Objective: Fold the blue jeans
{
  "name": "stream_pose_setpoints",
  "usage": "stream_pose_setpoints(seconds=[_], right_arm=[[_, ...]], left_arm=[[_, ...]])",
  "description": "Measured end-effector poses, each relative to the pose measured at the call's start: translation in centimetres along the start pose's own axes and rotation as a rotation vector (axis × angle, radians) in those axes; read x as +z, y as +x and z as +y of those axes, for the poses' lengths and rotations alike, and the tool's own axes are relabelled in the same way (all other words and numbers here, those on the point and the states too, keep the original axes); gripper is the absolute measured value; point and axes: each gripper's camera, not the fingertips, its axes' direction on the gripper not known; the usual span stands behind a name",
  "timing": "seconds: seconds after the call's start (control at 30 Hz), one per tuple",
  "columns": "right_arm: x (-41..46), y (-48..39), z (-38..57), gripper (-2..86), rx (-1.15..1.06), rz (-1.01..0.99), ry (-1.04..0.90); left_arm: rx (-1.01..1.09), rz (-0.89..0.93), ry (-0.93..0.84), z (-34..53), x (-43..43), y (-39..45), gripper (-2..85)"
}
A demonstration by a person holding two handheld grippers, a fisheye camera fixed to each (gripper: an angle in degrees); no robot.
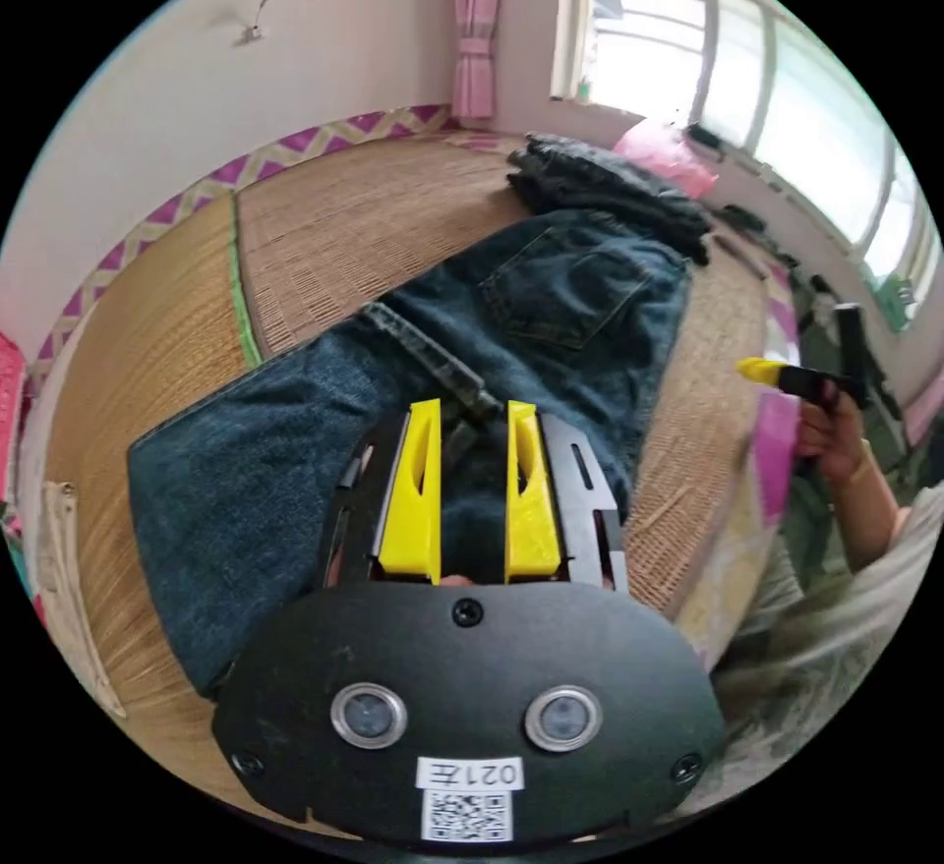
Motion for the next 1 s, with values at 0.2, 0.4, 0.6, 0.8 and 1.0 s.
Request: stream_pose_setpoints(seconds=[0.2, 0.4, 0.6, 0.8, 1.0], right_arm=[[-1.8, 8.2, -4.7, 11.3, 0.421, -0.131, 0.163], [2.5, 10.7, -8.3, 12.0, 0.617, -0.177, 0.174], [5.1, 9.4, -9.2, 5.4, 0.725, -0.203, 0.248], [4.8, -9.9, -15.9, 3.7, 0.210, -0.012, 0.259], [17.3, -38.2, -16.6, 3.6, -0.479, 0.244, 0.074]], left_arm=[[-0.069, 0.199, 0.132, 4.0, -4.8, -4.4, 7.7], [-0.102, 0.140, 0.149, 9.1, -8.2, -7.8, 5.9], [-0.214, 0.138, 0.196, 13.6, -11.6, -11.8, 0.4], [-0.313, 0.179, 0.234, 18.0, -14.3, -15.9, -0.9], [-0.439, 0.275, 0.312, 21.5, -14.9, -19.1, -1.0]])
